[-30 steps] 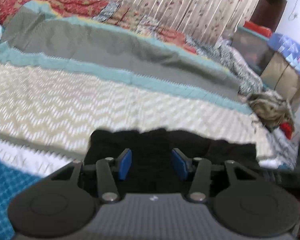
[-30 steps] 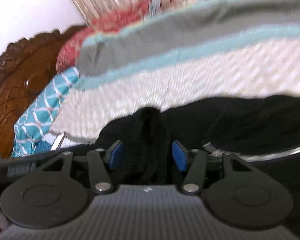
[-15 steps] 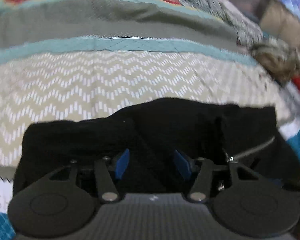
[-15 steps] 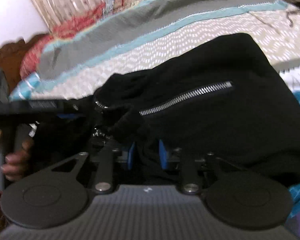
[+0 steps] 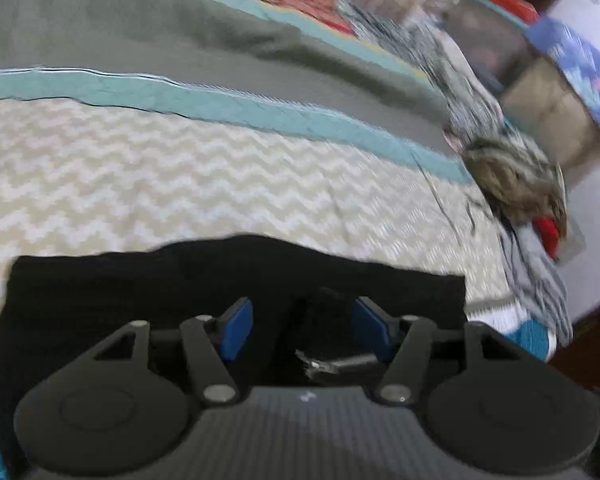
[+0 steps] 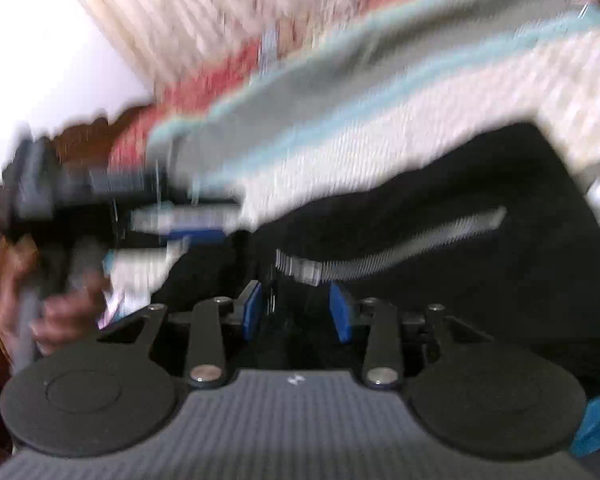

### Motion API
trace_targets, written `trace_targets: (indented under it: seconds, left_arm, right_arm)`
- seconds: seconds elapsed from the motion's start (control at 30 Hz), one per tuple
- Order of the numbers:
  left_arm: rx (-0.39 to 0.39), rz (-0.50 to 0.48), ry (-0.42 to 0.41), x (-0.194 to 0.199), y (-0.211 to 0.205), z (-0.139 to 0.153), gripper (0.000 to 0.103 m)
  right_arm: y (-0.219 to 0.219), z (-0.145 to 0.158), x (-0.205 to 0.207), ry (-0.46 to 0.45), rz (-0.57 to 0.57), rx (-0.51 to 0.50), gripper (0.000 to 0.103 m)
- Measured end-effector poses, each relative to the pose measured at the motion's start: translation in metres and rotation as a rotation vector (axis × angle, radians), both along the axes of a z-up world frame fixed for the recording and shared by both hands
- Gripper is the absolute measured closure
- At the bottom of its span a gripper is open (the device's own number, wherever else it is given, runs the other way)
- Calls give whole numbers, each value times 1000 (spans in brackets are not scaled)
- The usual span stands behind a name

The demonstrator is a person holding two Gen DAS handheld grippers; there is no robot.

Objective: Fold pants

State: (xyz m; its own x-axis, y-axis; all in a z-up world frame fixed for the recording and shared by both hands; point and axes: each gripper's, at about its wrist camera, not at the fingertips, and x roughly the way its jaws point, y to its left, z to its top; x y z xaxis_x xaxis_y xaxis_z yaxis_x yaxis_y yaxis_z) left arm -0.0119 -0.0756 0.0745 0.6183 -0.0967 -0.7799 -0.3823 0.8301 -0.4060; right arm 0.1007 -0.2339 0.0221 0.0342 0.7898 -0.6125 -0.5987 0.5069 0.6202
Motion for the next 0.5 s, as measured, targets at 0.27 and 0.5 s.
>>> trace_targets:
  seconds: [0.27, 0.5]
  left_arm:
    - [74, -70, 84, 22, -43, -24, 40]
    - [188, 16, -70, 14, -51, 20, 43]
  right_arm:
    - [-77, 31, 1, -77, -167, 127, 61]
    - [-170, 26, 17, -82, -535, 90, 46]
